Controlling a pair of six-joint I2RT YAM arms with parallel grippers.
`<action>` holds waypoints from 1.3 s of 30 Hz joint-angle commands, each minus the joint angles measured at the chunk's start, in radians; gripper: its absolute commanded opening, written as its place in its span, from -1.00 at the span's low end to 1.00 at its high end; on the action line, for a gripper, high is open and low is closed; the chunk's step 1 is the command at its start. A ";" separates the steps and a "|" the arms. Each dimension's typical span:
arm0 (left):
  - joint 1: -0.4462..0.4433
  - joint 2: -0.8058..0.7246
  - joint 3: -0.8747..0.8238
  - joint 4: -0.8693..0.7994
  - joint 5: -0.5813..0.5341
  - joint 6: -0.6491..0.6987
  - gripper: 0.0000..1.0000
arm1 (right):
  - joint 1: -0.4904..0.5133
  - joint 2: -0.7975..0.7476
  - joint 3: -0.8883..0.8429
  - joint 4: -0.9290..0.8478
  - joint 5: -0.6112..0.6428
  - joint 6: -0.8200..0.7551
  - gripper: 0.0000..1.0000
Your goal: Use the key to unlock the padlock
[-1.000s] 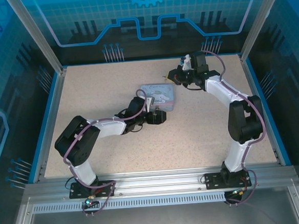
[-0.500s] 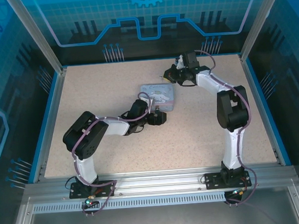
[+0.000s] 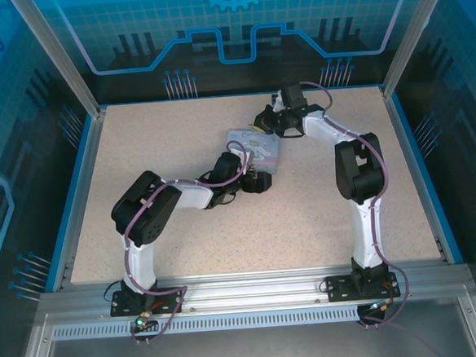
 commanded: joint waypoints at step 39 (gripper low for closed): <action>0.013 0.085 -0.051 0.357 0.130 -0.304 0.75 | 0.029 0.031 -0.013 -0.027 -0.007 -0.006 -1.00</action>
